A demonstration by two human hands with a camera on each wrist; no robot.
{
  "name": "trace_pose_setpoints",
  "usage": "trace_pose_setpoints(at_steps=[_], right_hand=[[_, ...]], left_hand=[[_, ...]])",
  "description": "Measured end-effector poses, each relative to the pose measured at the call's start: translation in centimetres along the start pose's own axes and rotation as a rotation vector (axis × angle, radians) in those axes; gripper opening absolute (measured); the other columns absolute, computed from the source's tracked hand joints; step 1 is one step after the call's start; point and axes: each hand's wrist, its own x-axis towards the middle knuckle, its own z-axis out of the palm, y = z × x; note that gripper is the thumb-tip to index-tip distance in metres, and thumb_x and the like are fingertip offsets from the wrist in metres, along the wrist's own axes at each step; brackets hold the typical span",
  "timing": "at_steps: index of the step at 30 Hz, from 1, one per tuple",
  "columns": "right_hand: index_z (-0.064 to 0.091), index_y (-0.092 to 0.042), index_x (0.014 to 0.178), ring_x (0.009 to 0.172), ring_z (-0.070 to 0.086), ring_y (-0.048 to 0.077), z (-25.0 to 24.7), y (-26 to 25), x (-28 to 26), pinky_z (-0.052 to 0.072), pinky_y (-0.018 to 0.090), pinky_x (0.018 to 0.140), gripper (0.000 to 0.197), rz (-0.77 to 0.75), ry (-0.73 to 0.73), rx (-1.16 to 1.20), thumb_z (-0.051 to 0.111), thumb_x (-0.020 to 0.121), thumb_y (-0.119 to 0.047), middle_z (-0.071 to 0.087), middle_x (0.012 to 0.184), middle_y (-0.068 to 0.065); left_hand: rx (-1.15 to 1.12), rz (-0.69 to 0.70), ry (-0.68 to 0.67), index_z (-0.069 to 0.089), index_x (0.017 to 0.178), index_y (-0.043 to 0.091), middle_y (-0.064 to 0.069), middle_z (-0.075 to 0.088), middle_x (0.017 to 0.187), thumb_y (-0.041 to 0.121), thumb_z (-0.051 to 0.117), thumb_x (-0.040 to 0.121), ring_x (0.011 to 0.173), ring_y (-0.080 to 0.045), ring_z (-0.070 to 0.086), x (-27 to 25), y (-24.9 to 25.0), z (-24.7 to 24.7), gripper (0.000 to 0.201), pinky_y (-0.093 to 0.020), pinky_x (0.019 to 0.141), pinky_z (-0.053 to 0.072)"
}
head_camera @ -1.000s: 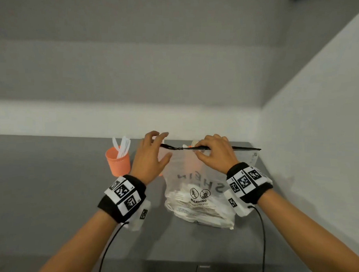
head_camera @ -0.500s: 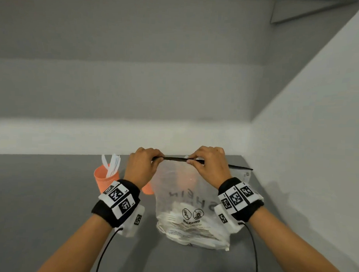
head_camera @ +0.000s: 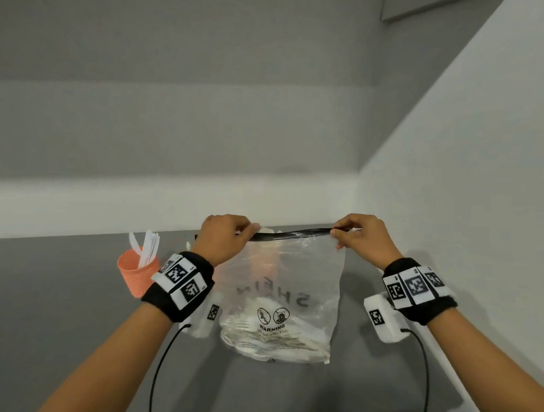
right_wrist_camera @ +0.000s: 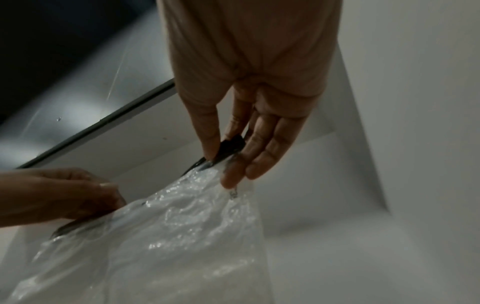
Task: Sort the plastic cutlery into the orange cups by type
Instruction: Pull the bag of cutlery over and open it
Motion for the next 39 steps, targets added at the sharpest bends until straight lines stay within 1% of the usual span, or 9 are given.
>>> trace_pose_setpoints(at_steps=[10,16,19,22,26,29,33,36,39], right_hand=[[0.067,-0.002,0.078,0.058,0.064,0.017,-0.1,0.1,-0.7,0.053,0.024,0.068,0.020,0.052,-0.001,-0.008,0.075,0.076,-0.021,0.065,0.065,0.001],[0.064,-0.010,0.074,0.050,0.053,0.010,0.6,0.5,-1.2,0.045,0.012,0.054,0.013,0.133,-0.130,-0.167,0.074,0.077,-0.018,0.055,0.056,-0.002],[0.067,-0.004,0.076,0.057,0.057,0.015,0.9,0.4,-1.3,0.049,0.021,0.062,0.021,0.166,-0.148,-0.121,0.069,0.082,-0.023,0.059,0.064,0.004],[0.071,-0.001,0.077,0.063,0.059,0.020,1.2,0.1,-1.2,0.052,0.032,0.073,0.023,0.149,-0.115,-0.085,0.066,0.084,-0.022,0.063,0.069,0.012],[0.068,-0.007,0.070,0.055,0.053,0.004,2.2,-1.4,-1.5,0.043,0.013,0.060,0.010,0.064,-0.157,-0.157,0.067,0.080,-0.009,0.060,0.063,0.001],[0.070,0.000,0.082,0.066,0.054,0.009,2.5,-2.2,-1.7,0.043,0.014,0.063,0.009,-0.008,-0.123,-0.221,0.066,0.079,-0.008,0.063,0.072,0.001],[0.065,-0.001,0.087,0.076,0.054,0.015,2.0,-1.3,-1.9,0.040,0.022,0.069,0.012,-0.037,0.068,-0.223,0.058,0.086,-0.010,0.061,0.081,0.004],[0.060,0.003,0.089,0.074,0.054,0.020,1.4,0.0,-1.9,0.046,0.026,0.070,0.016,0.165,0.087,0.076,0.052,0.092,-0.010,0.057,0.081,0.011],[0.055,-0.001,0.084,0.068,0.056,0.017,1.7,0.1,-2.0,0.055,0.026,0.067,0.018,0.543,-0.015,0.763,0.045,0.096,-0.010,0.055,0.077,0.010]], left_hand=[[0.000,0.060,-0.121,0.069,0.094,0.013,-0.005,0.070,0.098,0.025,0.055,0.091,0.092,-0.023,0.061,1.4,2.4,2.5,0.019,-0.033,0.082,0.046],[-0.078,0.108,-0.021,0.064,0.091,0.010,-0.004,0.068,0.091,0.023,0.052,0.092,0.086,-0.024,0.062,1.2,3.3,3.2,0.018,-0.033,0.078,0.049],[-0.125,0.089,0.010,0.062,0.081,0.011,-0.001,0.065,0.080,0.032,0.054,0.090,0.079,-0.024,0.061,0.9,3.2,3.4,0.024,-0.032,0.072,0.047],[-0.030,0.065,-0.010,0.065,0.080,0.009,-0.008,0.067,0.081,0.044,0.053,0.089,0.077,-0.025,0.060,1.0,3.2,3.5,0.038,-0.031,0.066,0.043],[-0.009,0.088,-0.088,0.066,0.079,0.013,-0.004,0.067,0.082,0.047,0.061,0.083,0.074,-0.019,0.057,1.4,4.2,3.8,0.035,-0.027,0.061,0.039],[0.123,0.150,-0.206,0.061,0.081,0.016,-0.001,0.058,0.078,0.040,0.060,0.086,0.074,-0.020,0.053,1.4,5.0,4.5,0.025,-0.028,0.064,0.037],[0.394,0.053,-0.137,0.062,0.100,0.014,-0.007,0.065,0.097,0.024,0.052,0.088,0.096,-0.028,0.061,1.1,3.3,4.6,0.018,-0.033,0.076,0.042],[0.562,-0.116,-0.177,0.059,0.105,0.013,-0.007,0.062,0.107,0.022,0.051,0.088,0.106,-0.028,0.057,0.2,0.1,4.2,0.021,-0.040,0.089,0.043],[0.452,-0.215,-0.214,0.059,0.103,0.008,-0.010,0.062,0.103,0.022,0.047,0.092,0.100,-0.028,0.058,-0.6,-2.2,4.4,0.022,-0.035,0.083,0.045]])
